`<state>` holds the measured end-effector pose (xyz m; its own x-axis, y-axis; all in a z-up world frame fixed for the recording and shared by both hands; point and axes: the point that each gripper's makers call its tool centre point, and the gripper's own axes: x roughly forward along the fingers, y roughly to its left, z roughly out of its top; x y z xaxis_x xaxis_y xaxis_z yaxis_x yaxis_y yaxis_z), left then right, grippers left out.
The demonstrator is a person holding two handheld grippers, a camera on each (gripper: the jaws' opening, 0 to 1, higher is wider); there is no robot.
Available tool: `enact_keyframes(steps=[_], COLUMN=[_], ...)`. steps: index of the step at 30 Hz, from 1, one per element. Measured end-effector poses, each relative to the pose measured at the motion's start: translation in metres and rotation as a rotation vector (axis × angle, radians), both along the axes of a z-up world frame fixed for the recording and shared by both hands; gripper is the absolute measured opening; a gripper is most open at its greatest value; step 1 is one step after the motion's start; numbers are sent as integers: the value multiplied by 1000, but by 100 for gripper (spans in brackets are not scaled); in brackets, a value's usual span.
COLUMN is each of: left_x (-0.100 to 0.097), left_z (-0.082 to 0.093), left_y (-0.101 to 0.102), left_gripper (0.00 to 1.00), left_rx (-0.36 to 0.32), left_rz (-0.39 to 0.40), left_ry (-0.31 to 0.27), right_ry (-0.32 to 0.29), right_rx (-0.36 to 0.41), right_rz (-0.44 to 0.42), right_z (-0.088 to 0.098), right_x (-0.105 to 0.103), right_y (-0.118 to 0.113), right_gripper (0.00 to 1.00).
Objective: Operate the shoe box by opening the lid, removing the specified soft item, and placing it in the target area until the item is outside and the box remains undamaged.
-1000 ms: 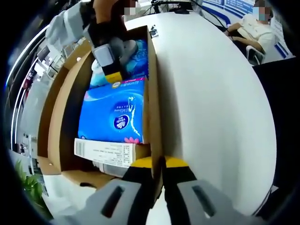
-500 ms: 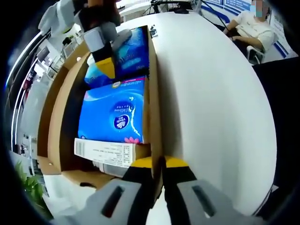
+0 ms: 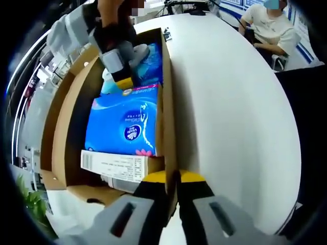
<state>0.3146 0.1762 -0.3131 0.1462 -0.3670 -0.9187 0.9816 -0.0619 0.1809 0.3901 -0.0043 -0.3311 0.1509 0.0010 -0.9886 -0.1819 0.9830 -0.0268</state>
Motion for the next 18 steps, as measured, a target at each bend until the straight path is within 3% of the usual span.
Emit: enact_keyframes(steps=[12, 18], left_x=[0, 1], left_z=[0, 0], left_y=[0, -1], left_gripper=[5, 5], left_rx=[6, 6], left_rz=[5, 6], left_ry=[-8, -6], right_ry=[25, 33], right_rx=[-33, 17], right_rz=[-30, -38], right_z=[-13, -17], right_x=[-16, -21], right_y=[10, 13], right_gripper=[69, 72])
